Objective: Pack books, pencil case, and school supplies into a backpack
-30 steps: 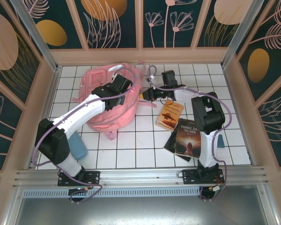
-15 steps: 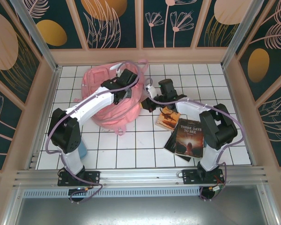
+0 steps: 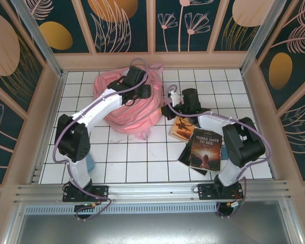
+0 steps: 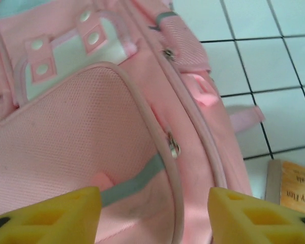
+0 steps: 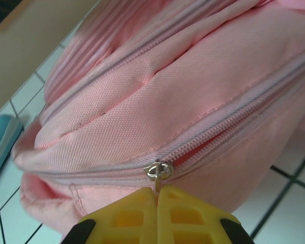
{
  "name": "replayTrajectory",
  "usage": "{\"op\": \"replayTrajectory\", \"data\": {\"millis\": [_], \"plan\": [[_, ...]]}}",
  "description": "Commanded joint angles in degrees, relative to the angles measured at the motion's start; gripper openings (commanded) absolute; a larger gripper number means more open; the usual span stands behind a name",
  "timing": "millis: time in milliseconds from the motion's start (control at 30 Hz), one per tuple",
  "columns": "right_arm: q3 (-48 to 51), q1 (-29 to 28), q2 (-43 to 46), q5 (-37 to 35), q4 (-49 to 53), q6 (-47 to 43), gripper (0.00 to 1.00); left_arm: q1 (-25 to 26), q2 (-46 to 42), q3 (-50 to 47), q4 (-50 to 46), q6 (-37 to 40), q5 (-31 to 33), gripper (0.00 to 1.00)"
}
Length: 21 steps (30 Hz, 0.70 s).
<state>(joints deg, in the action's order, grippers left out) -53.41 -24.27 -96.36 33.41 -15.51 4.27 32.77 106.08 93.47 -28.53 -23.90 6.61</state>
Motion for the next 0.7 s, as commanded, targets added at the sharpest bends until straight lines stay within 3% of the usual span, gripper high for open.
{"op": "replayTrajectory", "data": {"millis": [0, 200, 533, 667], "plan": [[-1.4, 1.9, 1.1, 0.9, -7.3, 3.9, 0.0, 0.0, -6.0, -3.8, 1.9, 8.7, -2.9, 0.63], [-3.2, 2.7, -0.7, 1.2, -6.9, 4.0, 0.0, 0.0, -7.6, -10.1, 2.2, 19.1, 1.2, 0.57], [-2.9, 3.2, -0.5, 2.1, -6.0, 3.4, 0.0, -0.2, -2.2, -8.7, 1.0, 27.4, -4.3, 0.45], [-2.9, 3.2, -0.5, 2.3, -5.8, 3.2, 0.0, -0.2, 0.1, -7.1, -1.1, 30.0, -8.0, 0.48]]}}
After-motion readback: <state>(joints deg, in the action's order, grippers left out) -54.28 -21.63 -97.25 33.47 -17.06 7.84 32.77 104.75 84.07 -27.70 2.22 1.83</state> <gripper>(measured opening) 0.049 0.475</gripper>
